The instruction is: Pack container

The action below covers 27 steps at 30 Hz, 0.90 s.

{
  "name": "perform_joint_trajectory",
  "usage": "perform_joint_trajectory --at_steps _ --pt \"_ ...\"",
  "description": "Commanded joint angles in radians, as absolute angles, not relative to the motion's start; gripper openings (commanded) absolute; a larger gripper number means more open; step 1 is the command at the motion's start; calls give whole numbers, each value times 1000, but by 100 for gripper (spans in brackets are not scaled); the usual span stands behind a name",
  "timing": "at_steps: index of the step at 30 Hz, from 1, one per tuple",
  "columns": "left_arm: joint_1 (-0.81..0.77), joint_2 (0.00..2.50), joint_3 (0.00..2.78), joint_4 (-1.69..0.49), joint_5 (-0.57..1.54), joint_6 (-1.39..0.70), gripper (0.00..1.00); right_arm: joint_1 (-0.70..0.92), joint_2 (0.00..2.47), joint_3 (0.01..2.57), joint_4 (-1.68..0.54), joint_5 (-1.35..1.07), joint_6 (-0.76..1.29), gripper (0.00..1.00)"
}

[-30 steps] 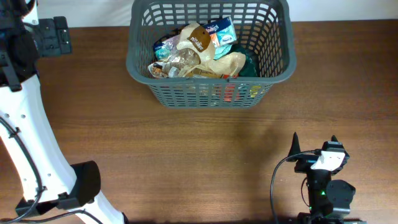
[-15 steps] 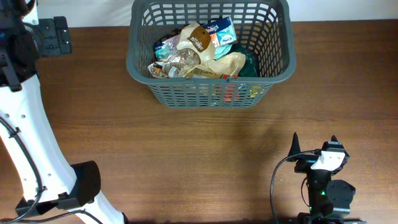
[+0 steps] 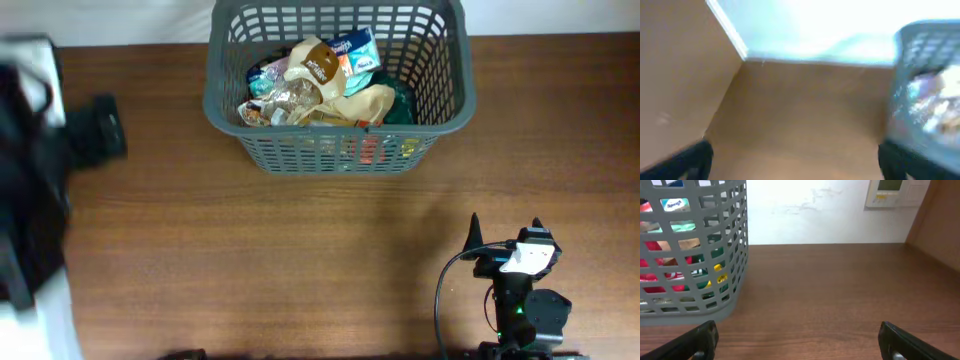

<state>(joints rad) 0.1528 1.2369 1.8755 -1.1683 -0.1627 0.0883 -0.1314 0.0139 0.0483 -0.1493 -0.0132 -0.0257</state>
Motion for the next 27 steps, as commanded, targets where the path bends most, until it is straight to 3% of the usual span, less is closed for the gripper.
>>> perform_joint_trajectory --at_steps 1,6,12,17,27 --pt "138 991 1470 -943 -12 82 99 -138 3 38 -146 -23 -17 99" --pt "71 630 906 -592 -10 82 99 -138 3 38 -146 -23 -17 99" --pt "33 338 454 -345 -9 82 99 -138 3 38 -146 -23 -17 99" --pt "33 181 255 -239 -10 82 99 -138 3 38 -146 -23 -17 99" --pt "33 5 73 -236 -12 83 99 -138 3 38 -146 -23 -17 99"
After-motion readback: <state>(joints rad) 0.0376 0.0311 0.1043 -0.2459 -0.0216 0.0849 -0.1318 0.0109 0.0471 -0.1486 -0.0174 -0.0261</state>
